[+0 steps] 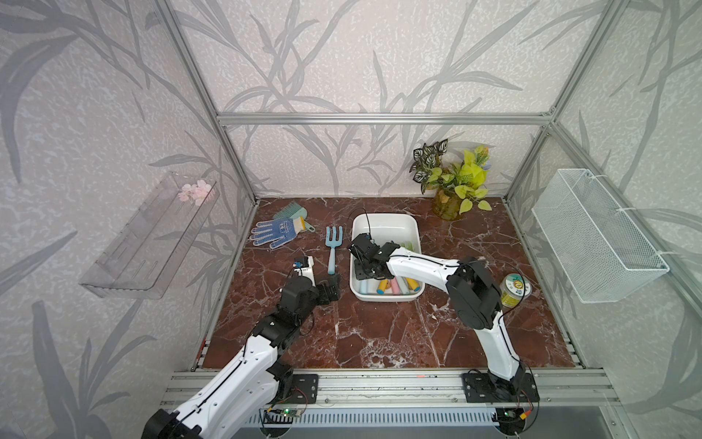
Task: Take the hand rake out of the storage box
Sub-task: Pick up the rake from the storage box.
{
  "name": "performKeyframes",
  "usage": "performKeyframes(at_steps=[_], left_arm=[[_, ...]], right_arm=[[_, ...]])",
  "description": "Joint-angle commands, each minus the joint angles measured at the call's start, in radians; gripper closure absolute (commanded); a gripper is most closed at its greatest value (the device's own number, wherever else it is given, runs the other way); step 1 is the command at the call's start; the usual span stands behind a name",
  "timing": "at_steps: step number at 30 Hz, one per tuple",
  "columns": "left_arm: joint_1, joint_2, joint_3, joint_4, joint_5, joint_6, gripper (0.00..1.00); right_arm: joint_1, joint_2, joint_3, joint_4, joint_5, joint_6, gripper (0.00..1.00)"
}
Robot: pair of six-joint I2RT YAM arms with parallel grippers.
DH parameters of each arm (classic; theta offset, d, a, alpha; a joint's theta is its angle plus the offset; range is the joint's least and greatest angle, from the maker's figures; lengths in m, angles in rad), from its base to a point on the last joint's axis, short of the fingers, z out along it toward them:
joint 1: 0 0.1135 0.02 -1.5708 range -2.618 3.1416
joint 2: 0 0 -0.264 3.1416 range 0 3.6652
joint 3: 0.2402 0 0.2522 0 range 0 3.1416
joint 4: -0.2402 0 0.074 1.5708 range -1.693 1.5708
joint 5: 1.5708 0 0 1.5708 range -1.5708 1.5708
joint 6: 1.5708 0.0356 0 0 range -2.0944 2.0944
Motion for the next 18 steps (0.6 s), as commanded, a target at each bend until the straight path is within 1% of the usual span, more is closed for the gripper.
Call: performKeyframes(at_steps=[1,9,10,11,17,18], left_arm=[[-0.001,0.009,0.01,0.023,-0.007,-0.003,0.01],[-0.001,0.02,0.016,0.018,-0.006,-0.003,0.01],[0.0,0.02,0.016,0.018,-0.005,-0.003,0.01],[-0.001,0.021,0.016,0.018,-0.005,-0.003,0.01],[-0.001,0.023,0.016,0.02,-0.003,-0.001,0.01],[-0.001,0.023,0.017,0.02,-0.004,-0.001,0.01]], right_arm=[[-0.015,0.024,0.011,0.037,-0.013,0.013,0.55],[-0.023,0.058,0.019,0.054,-0.031,0.011,0.57],[-0.023,0.059,0.017,0.058,-0.034,0.01,0.65],[-0.024,0.061,0.015,0.058,-0.037,0.009,0.68],[-0.026,0.055,0.0,0.072,-0.043,0.01,0.73],[-0.026,0.051,-0.006,0.075,-0.045,0.01,0.83]])
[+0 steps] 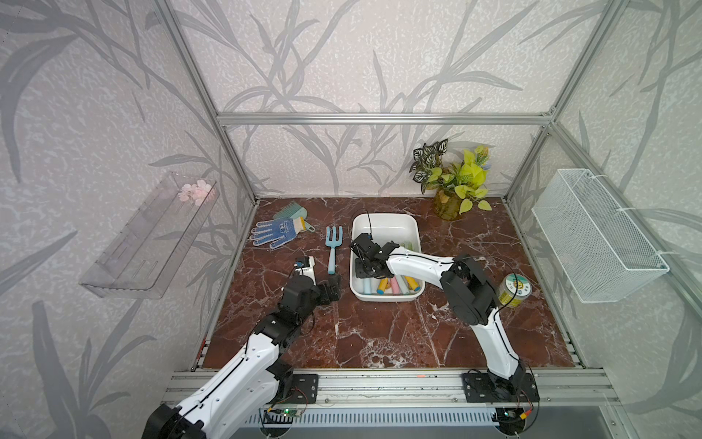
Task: Take the hand rake out of the storage box
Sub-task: Pick up the rake from the storage box.
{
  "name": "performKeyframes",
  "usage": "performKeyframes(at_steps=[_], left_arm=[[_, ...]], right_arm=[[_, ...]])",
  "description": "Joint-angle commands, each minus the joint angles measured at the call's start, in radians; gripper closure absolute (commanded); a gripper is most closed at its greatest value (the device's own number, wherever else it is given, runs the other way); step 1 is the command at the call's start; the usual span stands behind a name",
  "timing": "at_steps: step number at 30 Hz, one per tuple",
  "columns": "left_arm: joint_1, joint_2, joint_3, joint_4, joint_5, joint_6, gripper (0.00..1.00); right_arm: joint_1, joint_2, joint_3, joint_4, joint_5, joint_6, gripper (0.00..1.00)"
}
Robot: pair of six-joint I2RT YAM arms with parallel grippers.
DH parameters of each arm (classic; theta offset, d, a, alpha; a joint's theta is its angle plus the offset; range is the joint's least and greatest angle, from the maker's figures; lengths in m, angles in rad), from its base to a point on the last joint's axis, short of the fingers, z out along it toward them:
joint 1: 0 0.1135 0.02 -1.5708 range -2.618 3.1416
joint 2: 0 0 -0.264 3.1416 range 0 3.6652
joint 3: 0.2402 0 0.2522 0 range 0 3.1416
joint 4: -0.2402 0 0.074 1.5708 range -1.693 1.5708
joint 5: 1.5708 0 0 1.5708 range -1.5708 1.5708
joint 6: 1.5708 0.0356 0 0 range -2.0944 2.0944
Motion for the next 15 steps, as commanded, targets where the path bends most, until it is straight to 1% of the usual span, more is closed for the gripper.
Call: performKeyframes(at_steps=[1,6,15], left_arm=[[0.0,-0.002,0.016,0.014,-0.002,0.0,0.01],[-0.001,-0.003,0.016,0.014,-0.004,-0.001,0.01],[-0.001,0.0,0.017,0.012,-0.004,-0.001,0.01]], right_arm=[[-0.006,0.001,-0.009,0.022,-0.006,-0.005,0.85],[-0.009,-0.033,-0.045,0.052,-0.015,-0.016,0.88],[-0.023,-0.148,-0.11,0.067,-0.001,-0.036,0.89]])
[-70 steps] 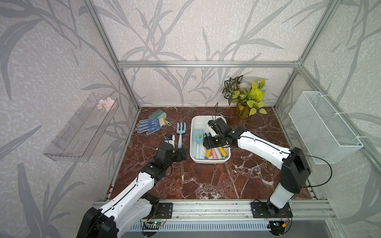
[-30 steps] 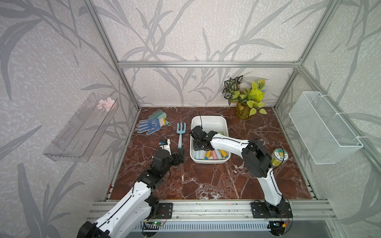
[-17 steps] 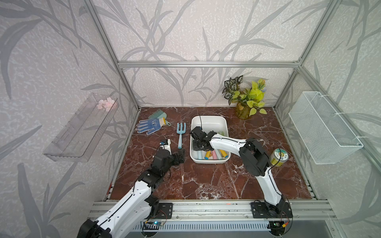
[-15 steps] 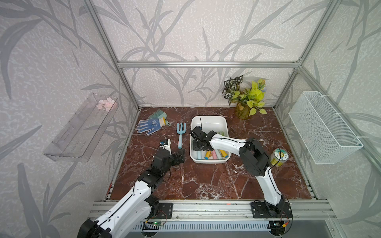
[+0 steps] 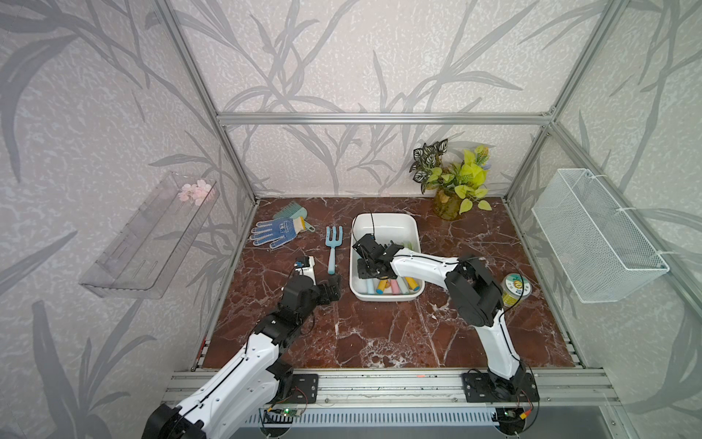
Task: Take the hand rake out of the storage box
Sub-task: Pick up the rake from the storage box.
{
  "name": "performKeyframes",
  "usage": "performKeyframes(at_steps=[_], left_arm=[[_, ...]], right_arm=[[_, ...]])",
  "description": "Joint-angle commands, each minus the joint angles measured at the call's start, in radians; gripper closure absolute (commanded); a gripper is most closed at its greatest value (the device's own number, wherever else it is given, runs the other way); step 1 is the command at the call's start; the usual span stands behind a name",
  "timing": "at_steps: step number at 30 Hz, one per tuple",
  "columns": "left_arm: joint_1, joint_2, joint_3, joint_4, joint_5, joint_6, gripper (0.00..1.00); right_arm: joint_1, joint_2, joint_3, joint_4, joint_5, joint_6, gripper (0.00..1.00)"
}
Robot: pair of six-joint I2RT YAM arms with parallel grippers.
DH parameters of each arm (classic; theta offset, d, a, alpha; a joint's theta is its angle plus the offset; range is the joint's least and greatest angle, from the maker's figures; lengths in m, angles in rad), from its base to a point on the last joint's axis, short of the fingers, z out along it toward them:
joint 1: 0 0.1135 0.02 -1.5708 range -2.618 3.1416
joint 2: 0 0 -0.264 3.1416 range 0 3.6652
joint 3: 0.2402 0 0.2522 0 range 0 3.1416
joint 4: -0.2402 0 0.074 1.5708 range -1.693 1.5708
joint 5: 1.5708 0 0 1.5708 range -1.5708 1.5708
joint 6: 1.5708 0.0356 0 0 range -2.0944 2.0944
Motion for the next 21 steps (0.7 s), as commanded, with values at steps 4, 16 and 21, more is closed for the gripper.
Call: performKeyframes(at_steps=[4,16,21], left_arm=[[0.001,0.01,0.023,0.012,-0.004,-0.002,0.01],[0.001,0.067,0.054,0.006,-0.008,-0.001,0.01],[0.002,0.111,0.079,0.003,-0.005,0.0,0.01]], right_arm=[[-0.017,-0.153,-0.043,0.014,0.017,-0.032,0.91],[-0.108,-0.374,-0.123,-0.034,-0.098,-0.125,0.98],[-0.184,-0.503,-0.167,-0.096,-0.178,-0.201,0.98]])
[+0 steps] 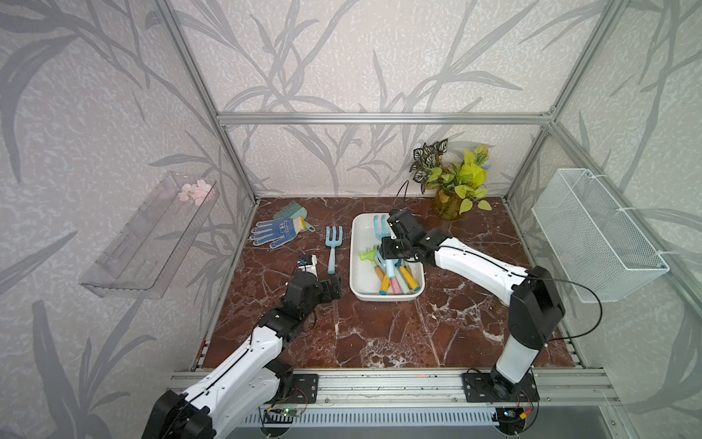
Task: Take the hand rake out of the storage box
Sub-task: Pick up the rake from the storage box, then place the rake at the center of the board.
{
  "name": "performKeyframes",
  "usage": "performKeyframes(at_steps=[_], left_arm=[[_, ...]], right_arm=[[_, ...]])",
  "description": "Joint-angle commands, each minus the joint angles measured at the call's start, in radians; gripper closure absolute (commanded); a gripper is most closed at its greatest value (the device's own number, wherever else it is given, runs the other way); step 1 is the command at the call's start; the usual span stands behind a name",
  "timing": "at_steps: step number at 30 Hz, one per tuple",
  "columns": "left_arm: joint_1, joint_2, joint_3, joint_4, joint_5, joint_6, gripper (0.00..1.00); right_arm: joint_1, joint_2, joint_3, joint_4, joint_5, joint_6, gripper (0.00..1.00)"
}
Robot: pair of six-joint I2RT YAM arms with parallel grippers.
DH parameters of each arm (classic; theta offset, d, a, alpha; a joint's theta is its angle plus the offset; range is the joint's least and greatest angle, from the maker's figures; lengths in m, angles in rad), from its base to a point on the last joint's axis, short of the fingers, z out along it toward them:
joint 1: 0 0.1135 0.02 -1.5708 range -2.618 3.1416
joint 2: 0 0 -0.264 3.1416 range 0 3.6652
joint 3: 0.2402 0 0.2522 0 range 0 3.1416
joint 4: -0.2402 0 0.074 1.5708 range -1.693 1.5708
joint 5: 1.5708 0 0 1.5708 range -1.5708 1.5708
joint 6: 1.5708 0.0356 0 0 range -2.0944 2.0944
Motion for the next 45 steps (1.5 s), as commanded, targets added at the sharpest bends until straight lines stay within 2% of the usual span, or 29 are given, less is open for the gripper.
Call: performKeyframes(at_steps=[1,5,10,19,25,37,45], left_arm=[[0.001,0.032,0.051,-0.002,-0.003,0.001,0.01],[0.001,0.083,0.083,-0.014,0.013,0.007,0.01],[0.001,0.126,0.115,-0.032,0.041,0.016,0.01],[0.0,0.178,0.139,-0.024,0.072,0.027,0.01],[-0.001,0.207,0.155,-0.027,0.087,0.035,0.01],[-0.001,0.222,0.162,-0.027,0.094,0.038,0.01],[-0.001,0.227,0.163,-0.025,0.099,0.04,0.01]], right_arm=[[-0.06,-0.107,-0.026,-0.07,-0.078,-0.083,0.97],[-0.156,-0.168,-0.055,-0.149,-0.134,-0.15,0.95],[-0.246,-0.208,-0.099,-0.202,-0.139,-0.229,0.94],[-0.379,-0.174,-0.152,-0.207,-0.129,-0.309,0.93],[-0.405,-0.082,-0.135,-0.168,-0.102,-0.33,0.93],[-0.41,0.202,0.027,-0.157,-0.082,-0.293,0.93],[-0.42,0.307,0.105,-0.151,-0.07,-0.278,0.92]])
